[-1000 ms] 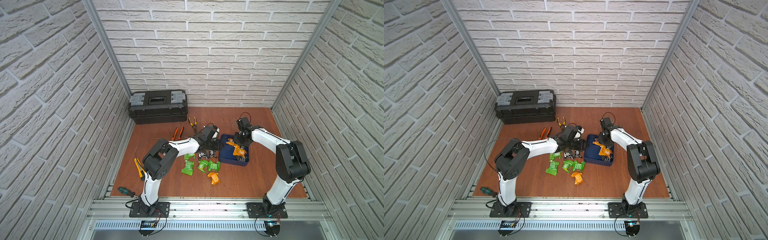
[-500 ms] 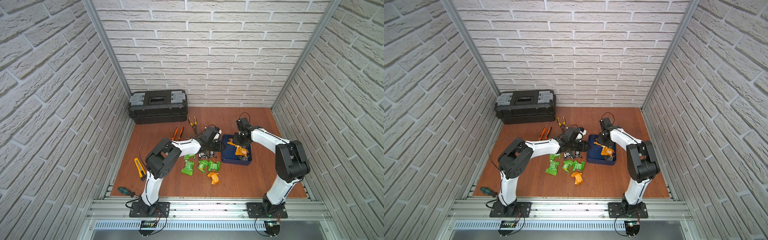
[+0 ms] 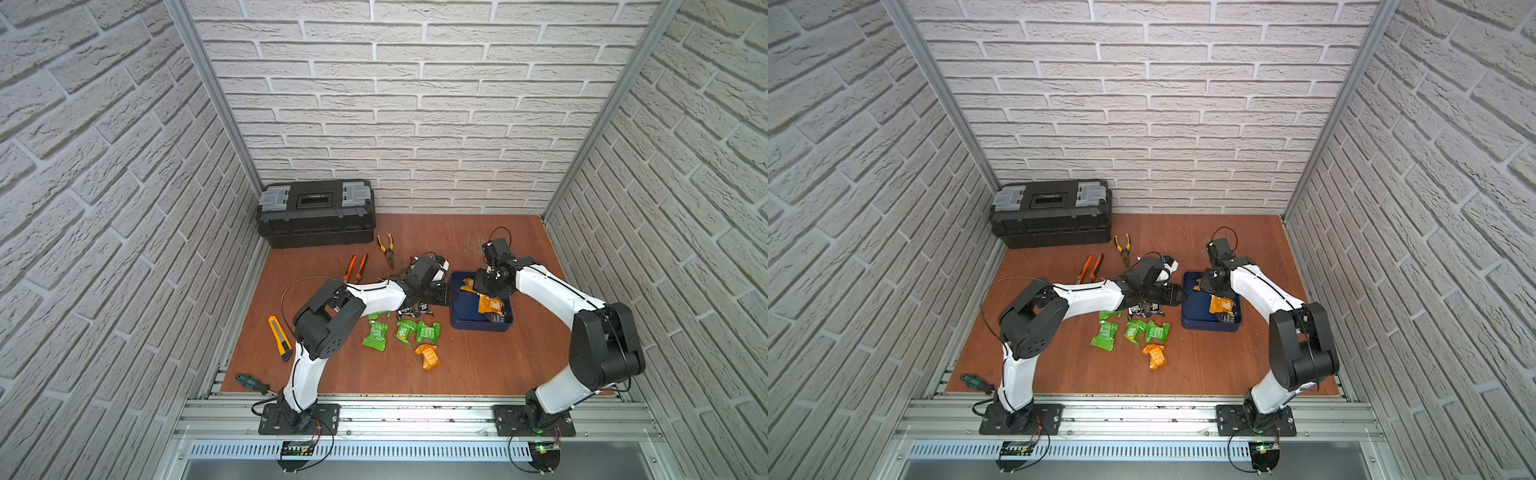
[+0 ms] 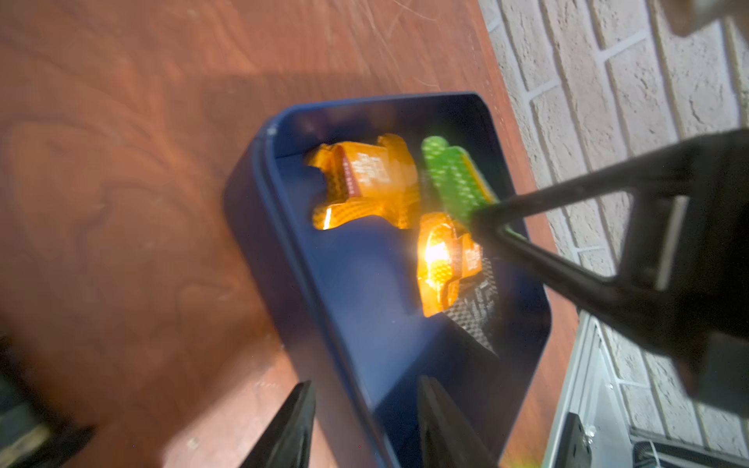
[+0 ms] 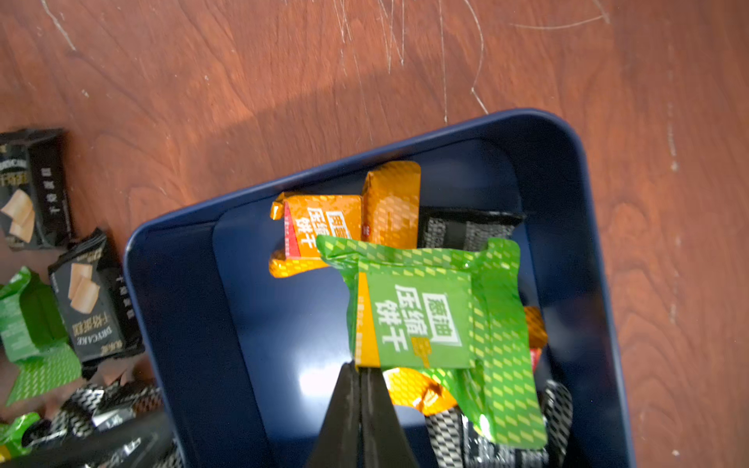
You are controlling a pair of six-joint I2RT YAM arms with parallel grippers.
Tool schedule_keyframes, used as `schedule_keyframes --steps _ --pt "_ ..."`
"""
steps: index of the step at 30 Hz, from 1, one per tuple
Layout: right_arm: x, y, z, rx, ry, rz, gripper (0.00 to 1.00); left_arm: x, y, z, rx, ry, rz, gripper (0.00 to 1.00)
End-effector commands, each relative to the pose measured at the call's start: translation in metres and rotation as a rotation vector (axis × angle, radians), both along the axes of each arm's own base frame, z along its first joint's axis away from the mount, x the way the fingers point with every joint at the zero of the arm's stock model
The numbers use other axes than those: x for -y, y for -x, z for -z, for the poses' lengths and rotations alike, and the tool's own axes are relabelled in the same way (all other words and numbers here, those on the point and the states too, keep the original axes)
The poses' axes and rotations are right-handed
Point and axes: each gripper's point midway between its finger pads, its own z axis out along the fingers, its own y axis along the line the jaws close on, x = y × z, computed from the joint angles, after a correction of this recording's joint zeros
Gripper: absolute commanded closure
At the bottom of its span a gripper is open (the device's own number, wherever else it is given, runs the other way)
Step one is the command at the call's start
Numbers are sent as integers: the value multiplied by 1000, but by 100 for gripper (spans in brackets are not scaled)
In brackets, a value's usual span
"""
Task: Take the cookies out of the storage box
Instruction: Pick up the cookie from the storage box, then place the cookie at the center of the board.
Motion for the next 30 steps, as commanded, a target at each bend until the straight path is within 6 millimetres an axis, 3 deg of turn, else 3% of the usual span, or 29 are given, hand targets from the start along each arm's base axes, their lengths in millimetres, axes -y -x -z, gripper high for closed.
schedule_keyframes --steps 1,5,7,11,14,21,23,24,30 --pt "-8 4 -29 59 4 -59 98 -24 -26 -64 172 99 -162 51" --pt "-38 1 -54 122 19 -163 97 -69 -38 -94 280 52 -360 49" --pt "-56 -2 -62 145 29 -222 97 -94 -42 -99 290 30 -464 49" --pt "-95 -16 -60 148 22 -334 97 -141 -41 -94 254 0 -639 48" --pt "-126 -28 -51 136 15 -407 98 -162 -36 -86 238 -26 -696 48" --pt "-160 -66 -17 90 1 -452 98 -185 -24 -71 200 -46 -754 48" --pt "-163 -76 -15 88 19 -458 98 -187 -22 -69 195 -54 -760 48" --pt "-164 -80 0 58 36 -459 98 -188 -21 -67 191 -57 -760 48" --pt "-159 -98 20 41 94 -438 98 -189 -19 -62 177 -68 -762 48"
